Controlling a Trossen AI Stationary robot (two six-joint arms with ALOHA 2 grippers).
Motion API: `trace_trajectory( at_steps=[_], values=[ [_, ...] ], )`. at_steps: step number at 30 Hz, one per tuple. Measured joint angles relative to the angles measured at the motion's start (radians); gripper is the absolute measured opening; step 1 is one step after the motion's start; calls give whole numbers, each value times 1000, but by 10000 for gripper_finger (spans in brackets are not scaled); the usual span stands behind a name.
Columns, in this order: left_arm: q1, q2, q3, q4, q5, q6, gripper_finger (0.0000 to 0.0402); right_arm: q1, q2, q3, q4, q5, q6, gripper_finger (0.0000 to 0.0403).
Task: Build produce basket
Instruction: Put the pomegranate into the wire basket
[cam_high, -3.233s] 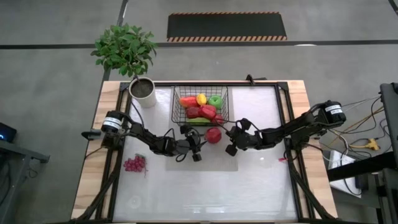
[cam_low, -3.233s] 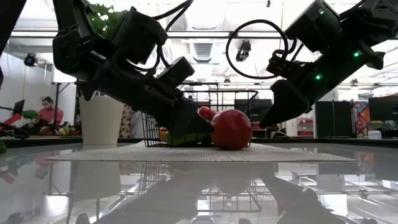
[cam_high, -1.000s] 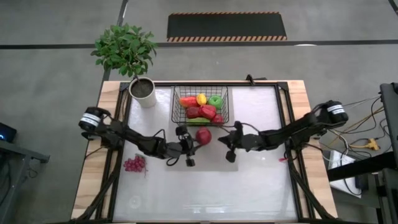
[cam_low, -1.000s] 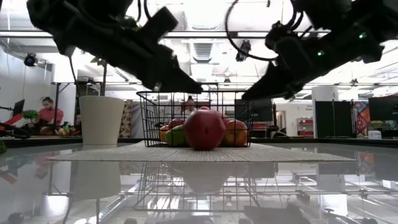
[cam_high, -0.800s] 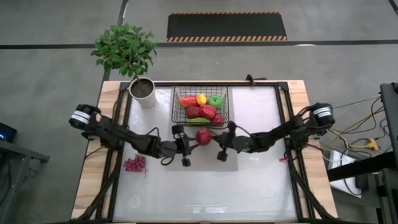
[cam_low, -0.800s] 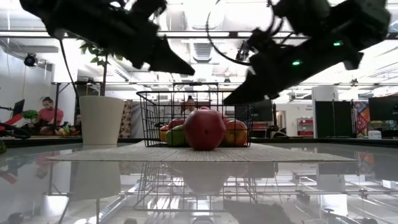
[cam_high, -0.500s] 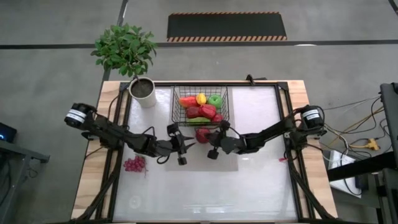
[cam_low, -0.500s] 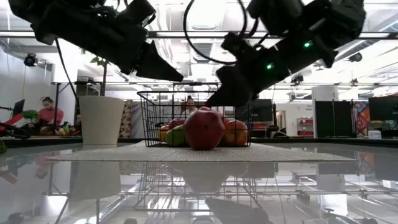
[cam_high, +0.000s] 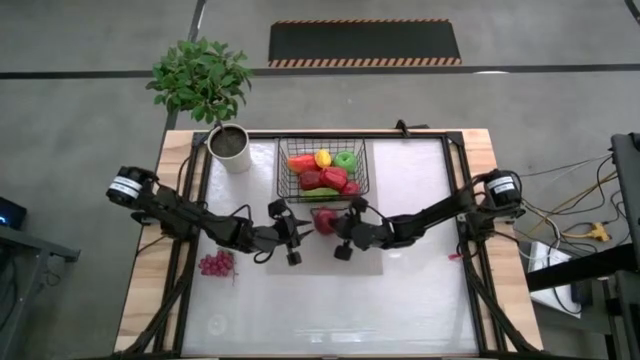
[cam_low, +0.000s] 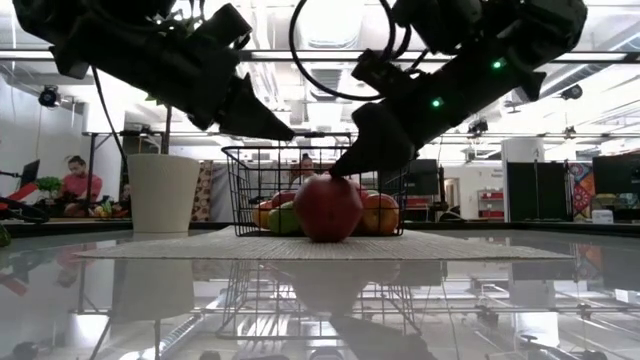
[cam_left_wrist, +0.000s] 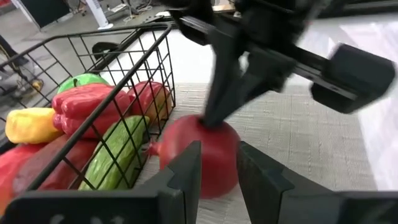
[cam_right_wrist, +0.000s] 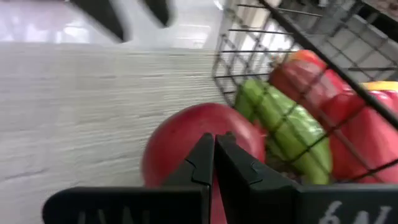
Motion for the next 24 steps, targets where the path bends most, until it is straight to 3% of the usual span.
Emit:
trace_trajectory(
  at_steps=[9,24],
  values=[
    [12,0,-2,25,-3,-76,84,49,8,-6,-54,-78,-18,8],
    [20,13,-27,32,-28,-126,96,82,-7,-5,-103,-59,2,8]
  ],
)
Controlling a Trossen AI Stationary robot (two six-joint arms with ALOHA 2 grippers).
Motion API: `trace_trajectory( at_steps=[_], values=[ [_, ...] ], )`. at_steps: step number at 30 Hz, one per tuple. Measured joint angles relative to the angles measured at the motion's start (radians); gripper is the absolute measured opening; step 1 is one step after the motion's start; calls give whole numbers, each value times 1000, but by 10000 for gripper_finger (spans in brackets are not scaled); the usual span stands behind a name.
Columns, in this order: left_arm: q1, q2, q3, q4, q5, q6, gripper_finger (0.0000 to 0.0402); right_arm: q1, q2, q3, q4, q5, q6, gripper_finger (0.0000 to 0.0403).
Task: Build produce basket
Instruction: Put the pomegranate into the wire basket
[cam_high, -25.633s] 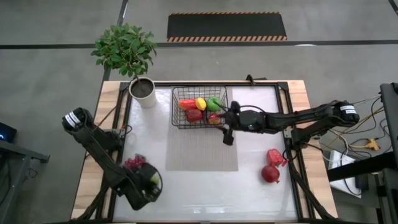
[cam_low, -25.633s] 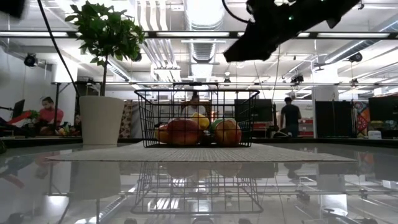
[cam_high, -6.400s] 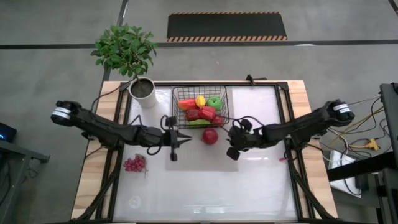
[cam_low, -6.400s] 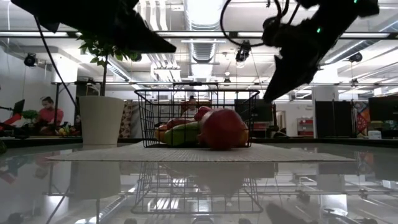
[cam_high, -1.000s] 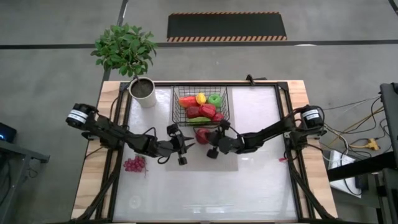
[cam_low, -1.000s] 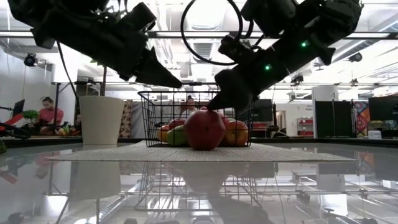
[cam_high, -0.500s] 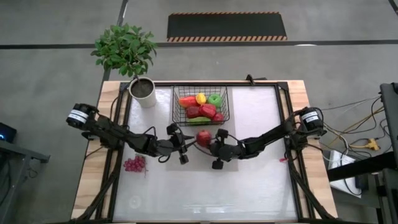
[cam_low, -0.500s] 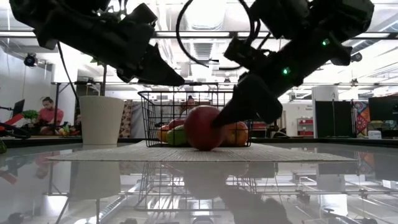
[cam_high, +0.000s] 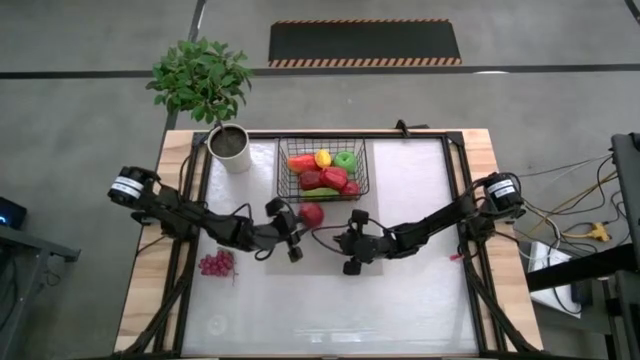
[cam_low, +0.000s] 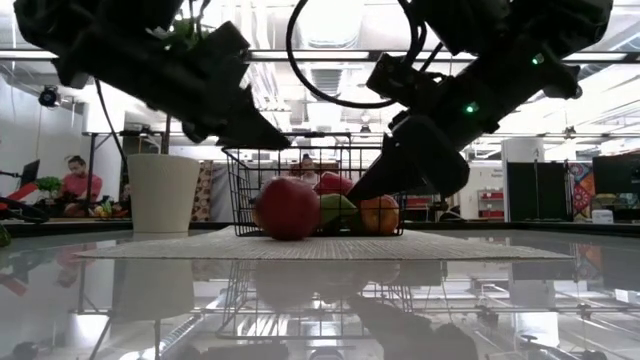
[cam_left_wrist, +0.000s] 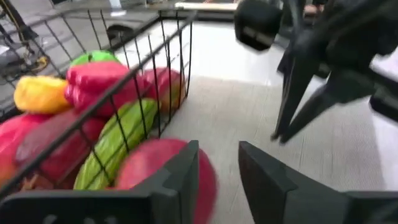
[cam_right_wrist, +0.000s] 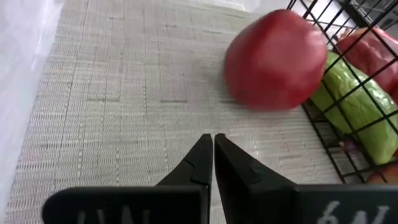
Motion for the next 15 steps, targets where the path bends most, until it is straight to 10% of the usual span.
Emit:
trace_trajectory(
  at_steps=[15],
  values=[
    [2,-47,-17,-256,-37,25,258,-19,-4,1,59,2,52,23]
  ],
)
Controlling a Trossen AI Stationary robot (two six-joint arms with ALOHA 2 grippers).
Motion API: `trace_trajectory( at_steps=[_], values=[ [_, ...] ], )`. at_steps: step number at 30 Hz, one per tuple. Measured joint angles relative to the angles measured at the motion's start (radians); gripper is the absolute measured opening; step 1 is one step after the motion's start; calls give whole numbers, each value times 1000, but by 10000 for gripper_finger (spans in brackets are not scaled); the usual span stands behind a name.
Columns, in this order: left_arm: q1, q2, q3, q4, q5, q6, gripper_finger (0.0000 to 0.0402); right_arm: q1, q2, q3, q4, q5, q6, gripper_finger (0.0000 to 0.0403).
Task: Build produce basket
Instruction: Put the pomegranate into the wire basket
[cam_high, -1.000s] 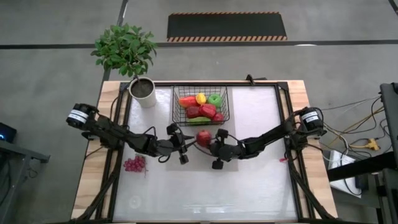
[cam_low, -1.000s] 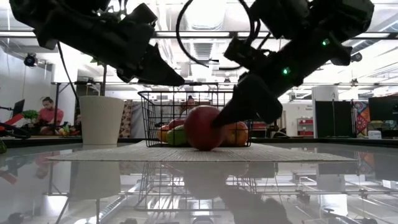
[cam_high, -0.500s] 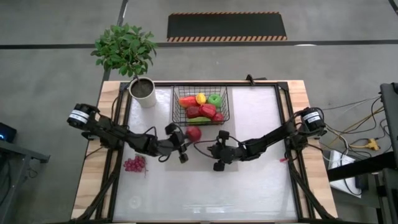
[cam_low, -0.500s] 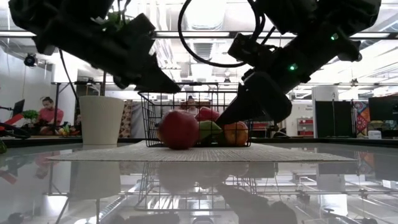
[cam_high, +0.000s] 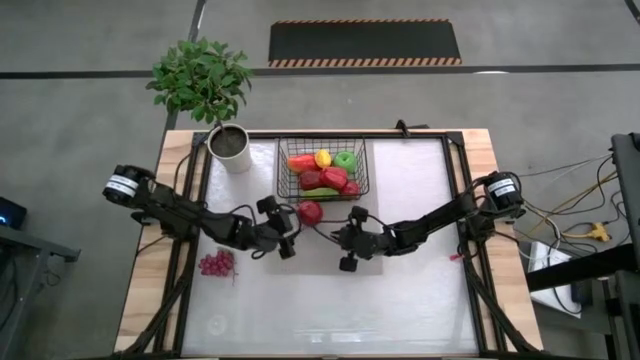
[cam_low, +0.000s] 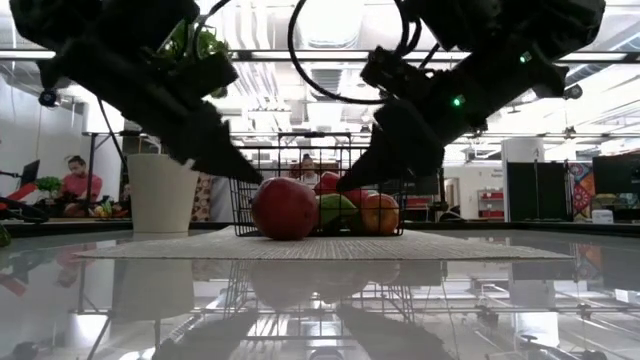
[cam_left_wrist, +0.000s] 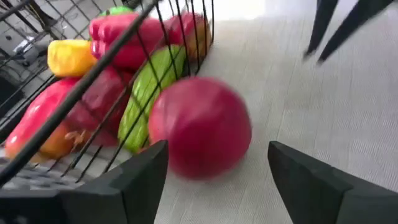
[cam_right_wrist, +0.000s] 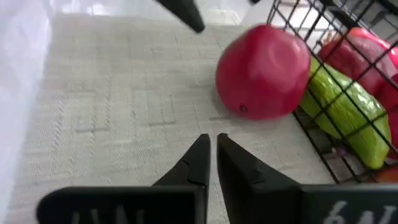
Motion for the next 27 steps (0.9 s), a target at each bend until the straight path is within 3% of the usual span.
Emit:
trace_trajectory(
  at_steps=[5,11,18,23,27],
  values=[
    [4,-43,-16,-125,-1,7,260,-12,4,53,-7,1,-36,89],
    [3,-56,-38,-125,1,63,260,-14,21,174,-127,50,-77,204],
    [3,-88,-45,-127,-4,225,260,-15,30,237,-135,60,-10,316],
    [-10,-169,-46,-127,5,346,256,17,107,352,-211,87,23,351],
    [-59,-289,-59,-125,90,415,241,62,170,491,-420,179,70,353]
  ],
)
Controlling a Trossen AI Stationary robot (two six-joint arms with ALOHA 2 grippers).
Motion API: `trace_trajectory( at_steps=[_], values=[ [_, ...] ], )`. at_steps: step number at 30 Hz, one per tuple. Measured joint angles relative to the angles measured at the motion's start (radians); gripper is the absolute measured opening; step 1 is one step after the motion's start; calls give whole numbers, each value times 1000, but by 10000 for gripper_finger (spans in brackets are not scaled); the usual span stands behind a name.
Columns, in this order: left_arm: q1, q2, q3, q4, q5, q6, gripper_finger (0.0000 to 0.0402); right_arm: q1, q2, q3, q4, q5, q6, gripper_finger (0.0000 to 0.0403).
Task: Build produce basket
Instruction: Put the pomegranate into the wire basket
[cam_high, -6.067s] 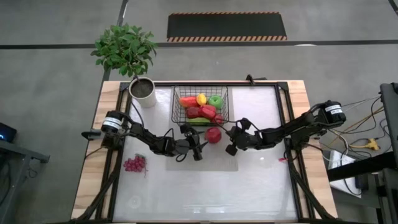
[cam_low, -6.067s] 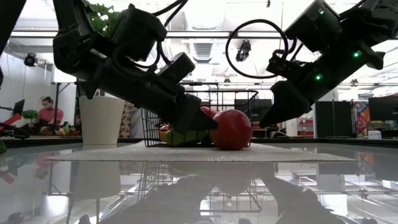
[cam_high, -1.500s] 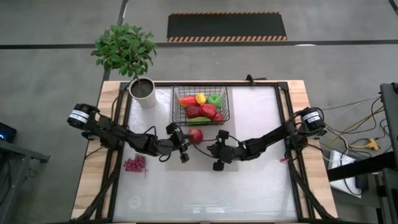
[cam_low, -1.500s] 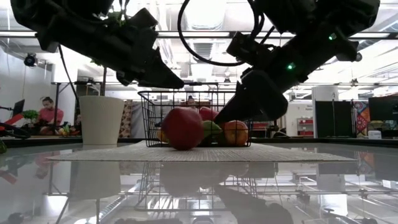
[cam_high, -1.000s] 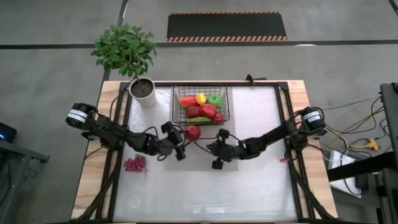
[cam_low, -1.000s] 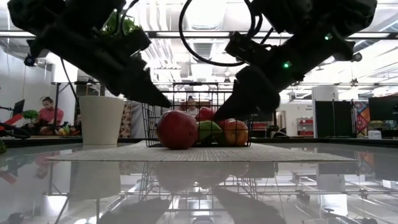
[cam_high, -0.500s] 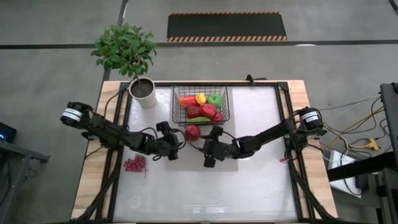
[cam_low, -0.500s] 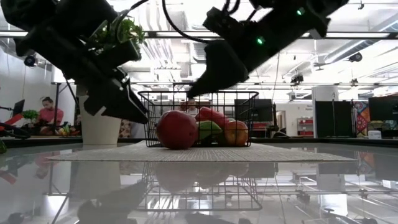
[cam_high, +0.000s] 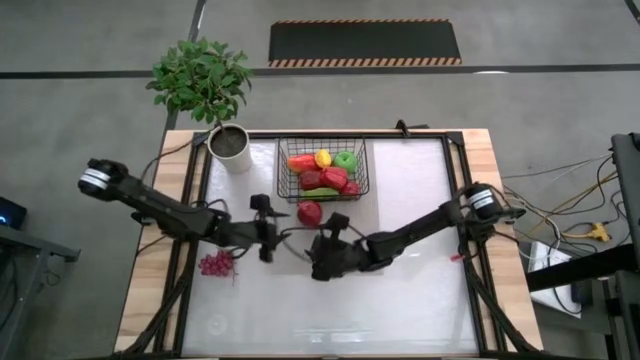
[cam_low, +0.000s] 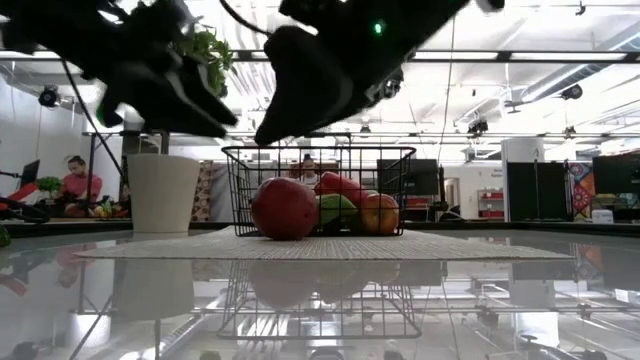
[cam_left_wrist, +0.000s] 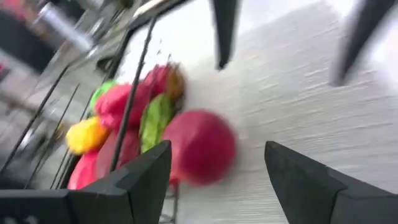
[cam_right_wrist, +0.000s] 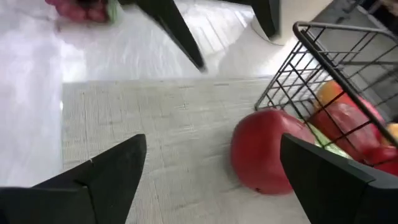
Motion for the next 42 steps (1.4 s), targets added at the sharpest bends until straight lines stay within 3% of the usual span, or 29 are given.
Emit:
trace_trajectory(
  at_steps=[6,14,23,42],
  values=[
    [-66,-185,-26,8,38,89,218,48,41,142,-308,88,132,343],
    [-78,-349,-36,-20,47,215,212,31,146,148,-211,206,170,353],
    [-77,-385,-130,-37,40,209,212,-35,245,237,-198,223,177,359],
    [-77,-475,-156,-34,39,278,212,-81,242,237,-201,266,224,359]
  ],
)
